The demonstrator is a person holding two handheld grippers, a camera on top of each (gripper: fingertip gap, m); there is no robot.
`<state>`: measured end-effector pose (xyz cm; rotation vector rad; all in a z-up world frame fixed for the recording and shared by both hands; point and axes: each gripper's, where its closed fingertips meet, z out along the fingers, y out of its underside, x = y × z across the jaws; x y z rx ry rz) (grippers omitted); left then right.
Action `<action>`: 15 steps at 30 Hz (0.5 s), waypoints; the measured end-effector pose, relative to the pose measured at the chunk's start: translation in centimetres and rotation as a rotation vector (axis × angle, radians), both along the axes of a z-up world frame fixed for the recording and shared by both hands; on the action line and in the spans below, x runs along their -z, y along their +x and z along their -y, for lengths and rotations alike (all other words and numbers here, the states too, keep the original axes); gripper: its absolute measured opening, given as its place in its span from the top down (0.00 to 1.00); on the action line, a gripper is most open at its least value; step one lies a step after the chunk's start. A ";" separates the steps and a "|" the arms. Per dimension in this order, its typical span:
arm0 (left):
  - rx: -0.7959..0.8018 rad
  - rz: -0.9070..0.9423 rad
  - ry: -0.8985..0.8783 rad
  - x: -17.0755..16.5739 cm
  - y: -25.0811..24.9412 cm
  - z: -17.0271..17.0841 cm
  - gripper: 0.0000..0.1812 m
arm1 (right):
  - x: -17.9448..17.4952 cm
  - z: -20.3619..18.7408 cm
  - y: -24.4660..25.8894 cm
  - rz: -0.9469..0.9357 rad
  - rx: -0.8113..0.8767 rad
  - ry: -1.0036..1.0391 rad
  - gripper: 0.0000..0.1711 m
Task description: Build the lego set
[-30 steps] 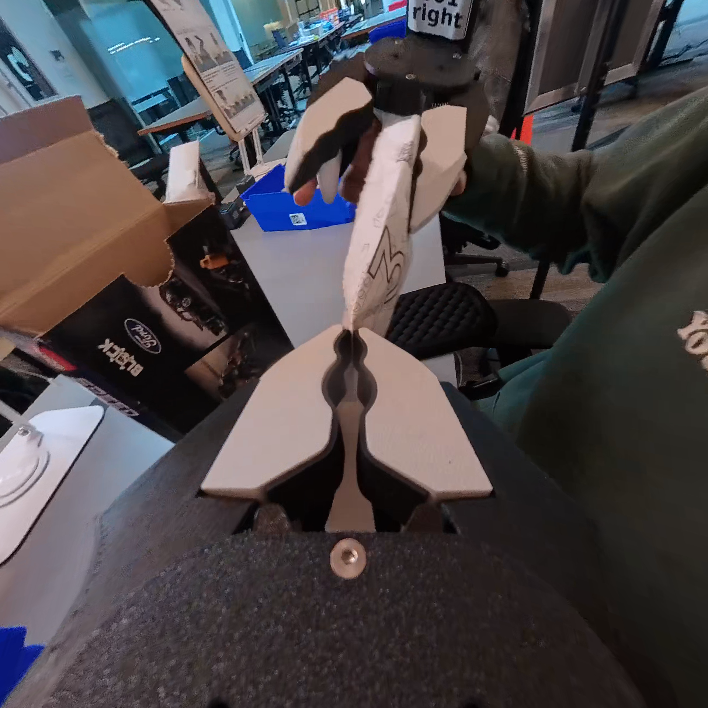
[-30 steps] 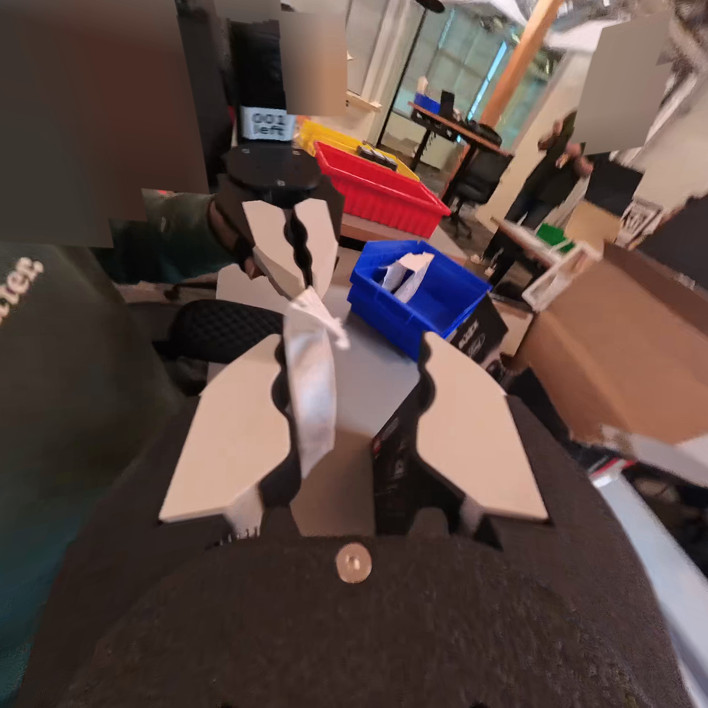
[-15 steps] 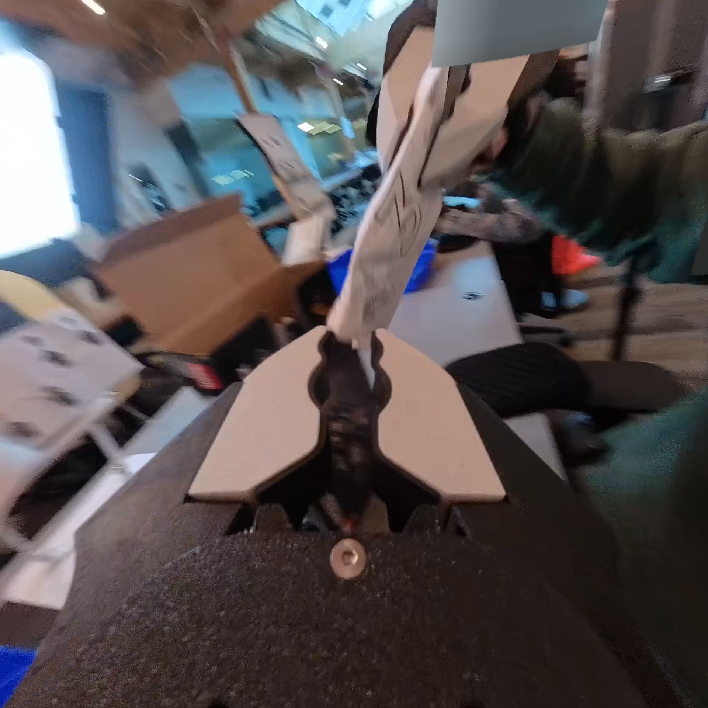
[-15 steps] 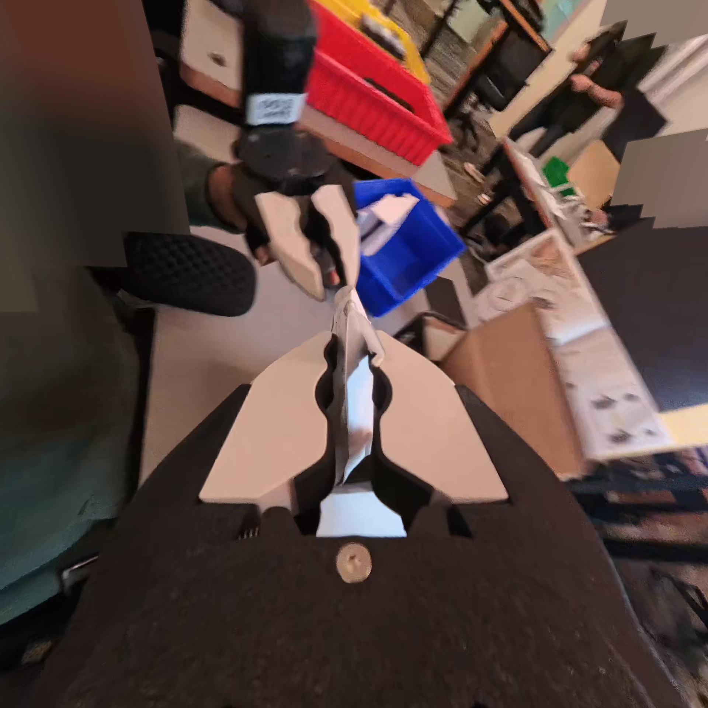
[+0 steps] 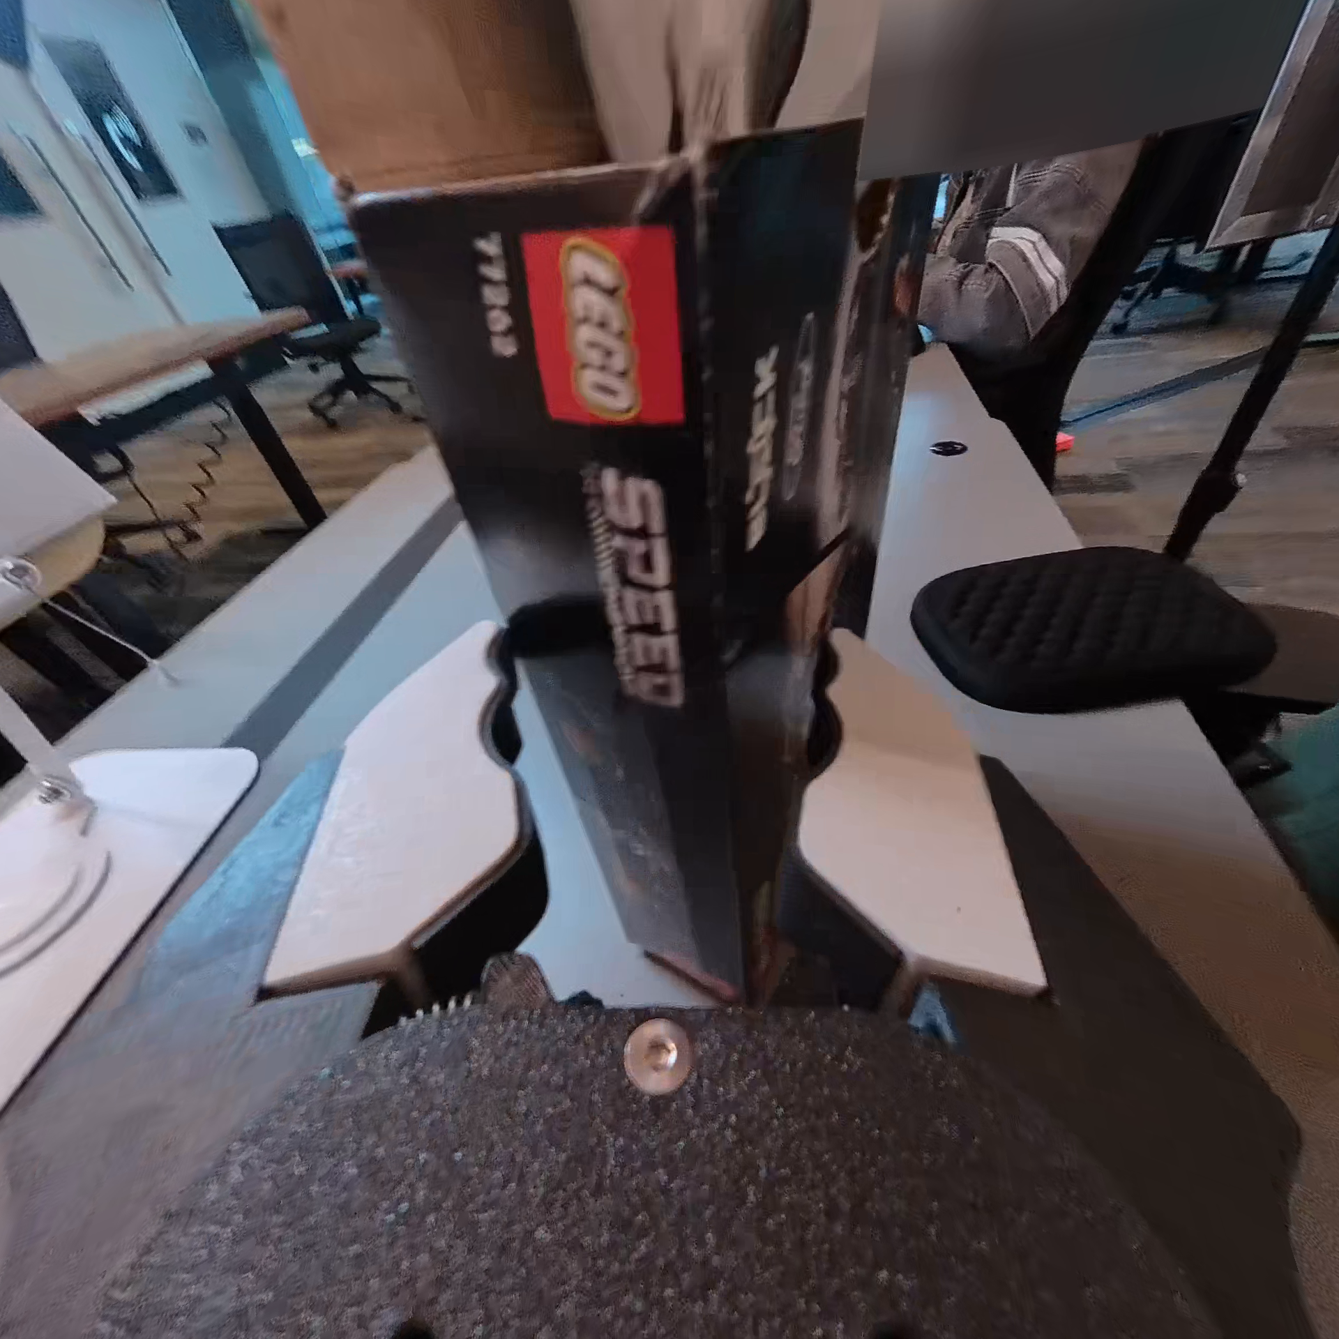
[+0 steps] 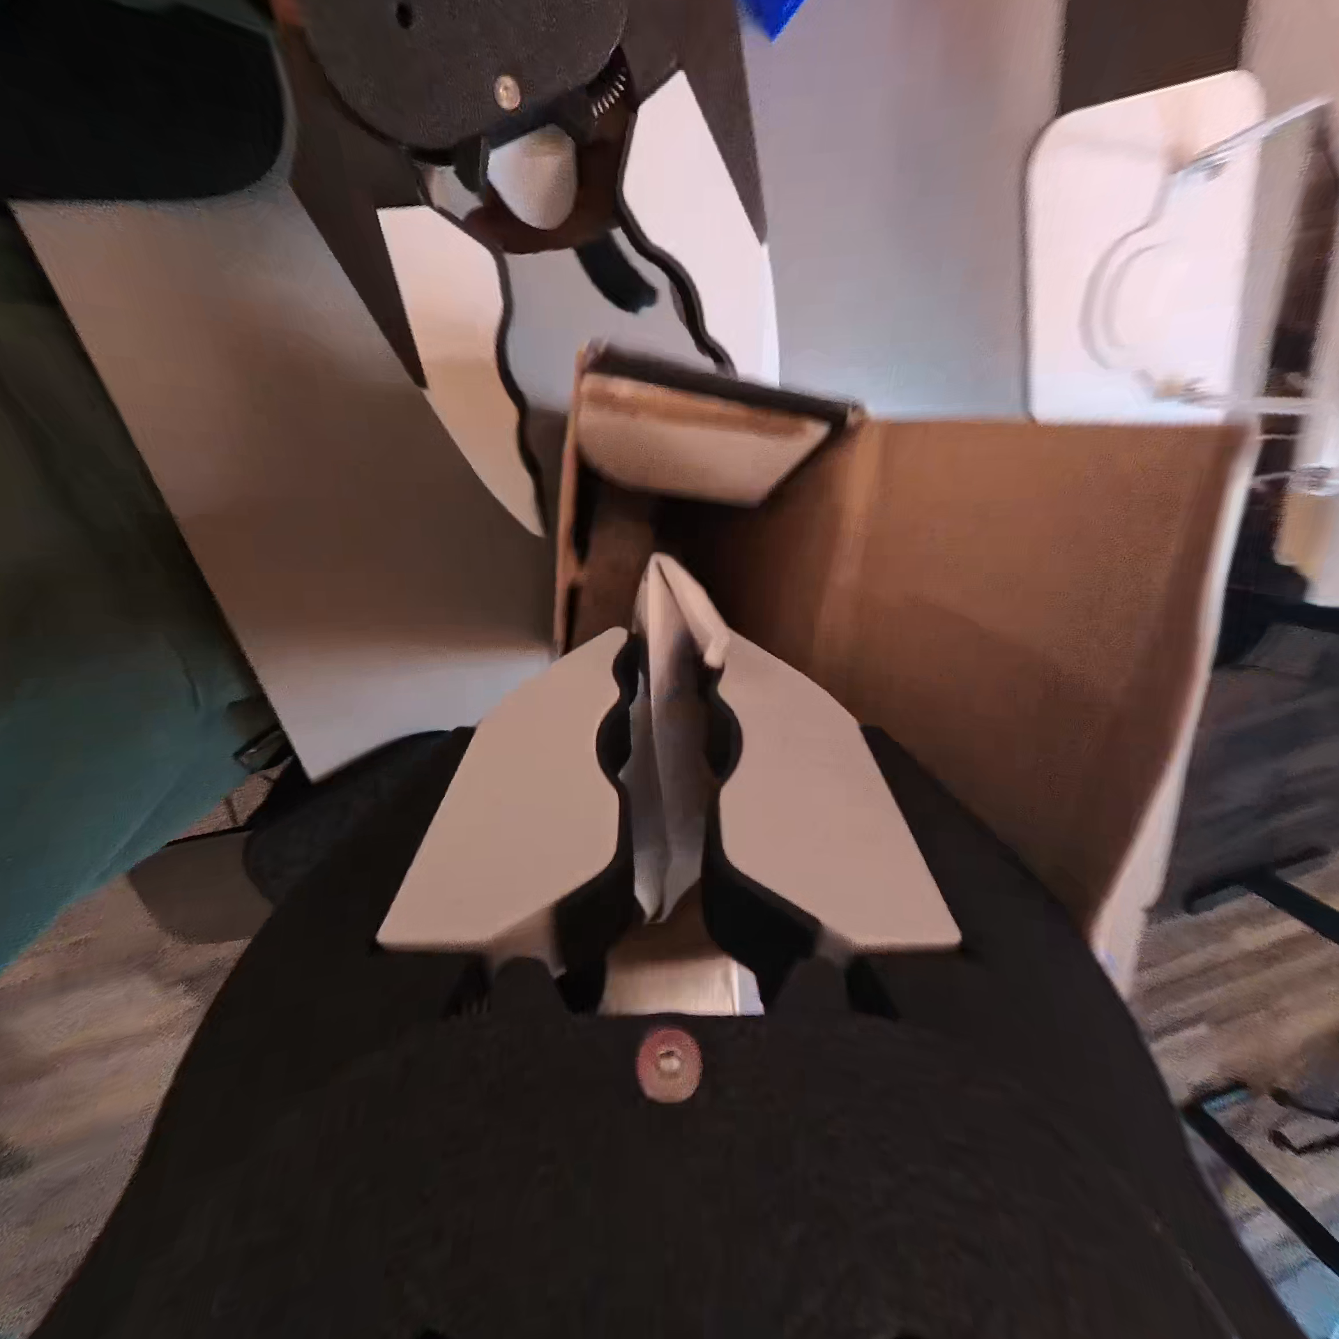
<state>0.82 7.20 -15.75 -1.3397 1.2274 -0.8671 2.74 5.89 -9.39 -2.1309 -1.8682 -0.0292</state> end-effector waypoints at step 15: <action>0.020 0.018 -0.009 0.8 -0.4 0.7 0.62 | -2.9 1.0 -0.1 -0.060 -0.138 0.054 0.83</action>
